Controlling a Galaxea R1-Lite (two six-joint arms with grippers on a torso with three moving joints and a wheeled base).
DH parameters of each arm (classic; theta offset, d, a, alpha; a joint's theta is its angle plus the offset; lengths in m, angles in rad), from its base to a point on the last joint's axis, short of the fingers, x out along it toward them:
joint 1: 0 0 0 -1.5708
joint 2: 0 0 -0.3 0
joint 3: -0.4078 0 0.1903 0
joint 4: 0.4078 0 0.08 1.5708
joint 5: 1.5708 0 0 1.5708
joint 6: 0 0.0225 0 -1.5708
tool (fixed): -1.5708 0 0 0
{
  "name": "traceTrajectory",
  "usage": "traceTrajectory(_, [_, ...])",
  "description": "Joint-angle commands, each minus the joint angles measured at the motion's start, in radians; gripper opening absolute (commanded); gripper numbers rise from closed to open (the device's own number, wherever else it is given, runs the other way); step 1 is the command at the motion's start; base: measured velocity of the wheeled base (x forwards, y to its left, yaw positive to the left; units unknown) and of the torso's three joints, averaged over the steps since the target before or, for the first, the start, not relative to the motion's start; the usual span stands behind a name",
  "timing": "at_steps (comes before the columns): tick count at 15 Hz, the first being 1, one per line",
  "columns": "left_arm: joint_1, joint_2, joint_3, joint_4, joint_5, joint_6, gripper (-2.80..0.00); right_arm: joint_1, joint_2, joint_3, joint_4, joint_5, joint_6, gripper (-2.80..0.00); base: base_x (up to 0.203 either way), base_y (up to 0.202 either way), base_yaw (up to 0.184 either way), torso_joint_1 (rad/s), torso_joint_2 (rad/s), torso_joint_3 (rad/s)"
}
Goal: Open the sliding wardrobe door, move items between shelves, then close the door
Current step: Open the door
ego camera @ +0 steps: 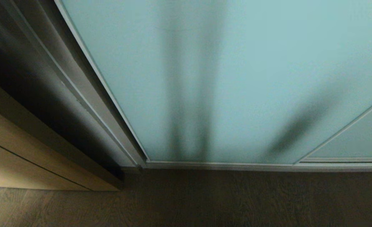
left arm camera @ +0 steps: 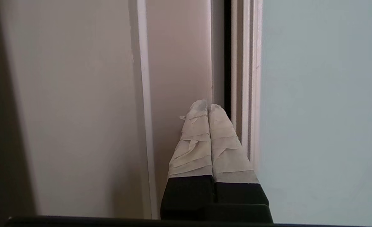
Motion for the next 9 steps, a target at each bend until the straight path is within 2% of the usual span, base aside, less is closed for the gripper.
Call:
traceTrajectory(1, [0.0,0.024,-0.009,-0.019,0.016,0.009,-2.8,0.0,-0.002,0.0,0.0,0.001,-0.001,-2.8,0.0,0.0,0.0,0.0,0.0,0.0])
traceTrajectory(6, [-0.002,0.083,-0.032,-0.023,0.015,-0.003,-2.8,0.0,-0.002,0.0,0.0,0.001,-0.001,-2.8,0.0,0.0,0.0,0.0,0.0,0.0])
traceTrajectory(9, [-0.042,0.109,-0.069,-0.022,0.015,-0.001,-2.8,0.0,-0.002,0.0,0.0,0.001,-0.001,-2.8,0.0,0.0,0.0,0.0,0.0,0.0])
